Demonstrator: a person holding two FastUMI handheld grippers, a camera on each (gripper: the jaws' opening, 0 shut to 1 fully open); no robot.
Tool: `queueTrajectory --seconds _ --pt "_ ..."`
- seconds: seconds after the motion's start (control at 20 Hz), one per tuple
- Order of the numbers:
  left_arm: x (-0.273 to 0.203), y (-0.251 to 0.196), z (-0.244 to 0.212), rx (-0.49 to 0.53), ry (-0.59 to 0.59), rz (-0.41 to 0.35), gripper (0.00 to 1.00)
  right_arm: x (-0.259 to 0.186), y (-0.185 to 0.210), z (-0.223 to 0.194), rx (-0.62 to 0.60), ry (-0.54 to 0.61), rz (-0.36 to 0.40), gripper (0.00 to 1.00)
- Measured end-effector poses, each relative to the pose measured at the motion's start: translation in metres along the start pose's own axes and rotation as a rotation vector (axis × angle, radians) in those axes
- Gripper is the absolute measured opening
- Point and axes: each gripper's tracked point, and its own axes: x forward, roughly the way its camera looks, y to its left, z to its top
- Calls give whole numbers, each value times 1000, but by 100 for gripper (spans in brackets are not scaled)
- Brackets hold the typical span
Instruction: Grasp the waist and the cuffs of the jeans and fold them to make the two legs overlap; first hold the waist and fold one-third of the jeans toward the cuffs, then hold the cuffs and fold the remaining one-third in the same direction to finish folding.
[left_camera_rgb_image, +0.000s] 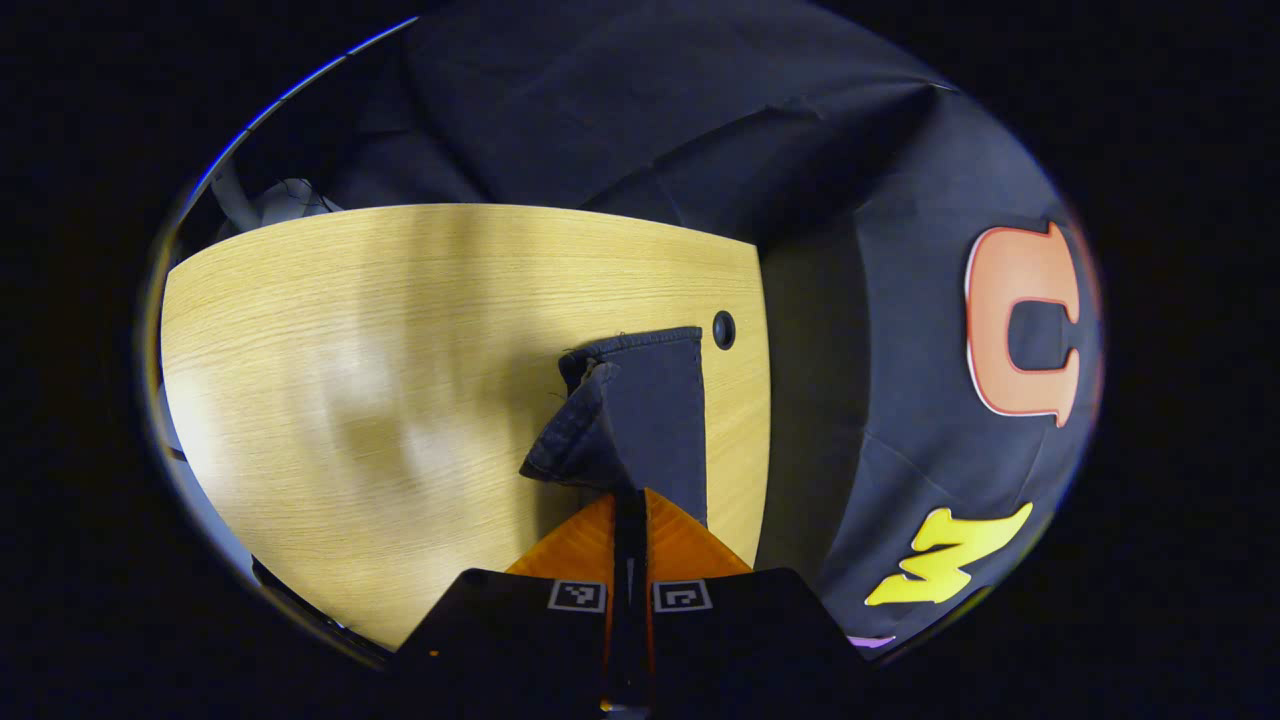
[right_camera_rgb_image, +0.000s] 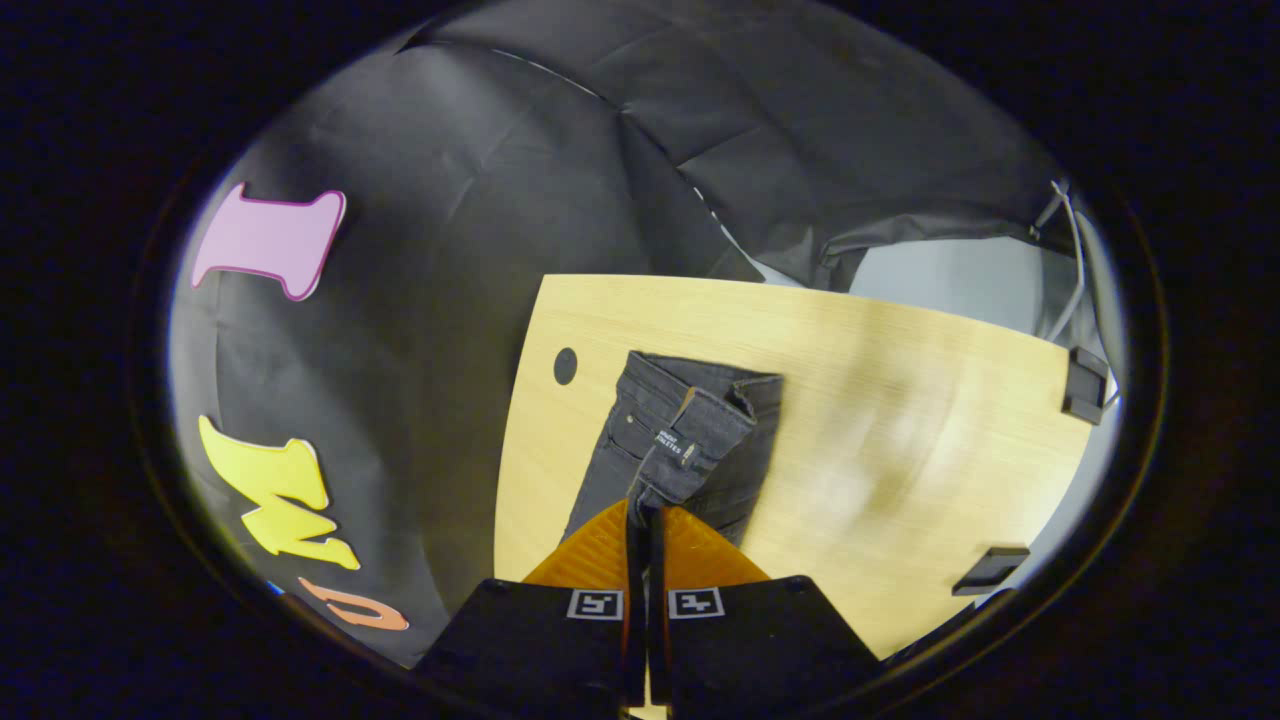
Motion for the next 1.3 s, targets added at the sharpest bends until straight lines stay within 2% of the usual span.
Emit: queueTrajectory --seconds 0.15,0.35,0.55,0.65,0.8,0.95,1.0,1.05,1.1,1.15,1.2,1.25,1.3 --pt "34 -21 9 -17 37 20 3 30 24 7 -28 9 1 2" --pt "86 -46 14 23 104 33 3 75 44 20 -75 18 -6 0" --pt "128 -56 21 20 138 66 3 114 45 25 -82 38 -15 2" --pt "140 -61 21 39 151 86 3 126 45 27 -49 49 -10 0" --pt "158 -68 21 79 165 97 3 145 38 29 -4 67 -15 2" --pt "172 -61 24 83 160 132 4 160 35 31 -2 74 -20 2" --pt "174 -58 26 76 153 145 7 166 35 32 2 72 -19 2" --pt "177 -54 29 68 142 156 11 168 37 31 -2 67 -18 7" --pt "177 -52 31 62 133 165 22 169 39 32 -8 64 -11 10" --pt "175 -50 33 55 121 174 18 170 41 33 -20 56 -5 14" --pt "171 -49 37 58 91 196 42 171 41 32 -32 51 -7 21" --pt "170 -54 38 65 80 193 49 168 45 34 -40 44 8 13" --pt "166 -63 39 83 80 181 58 166 48 36 -49 31 19 25"
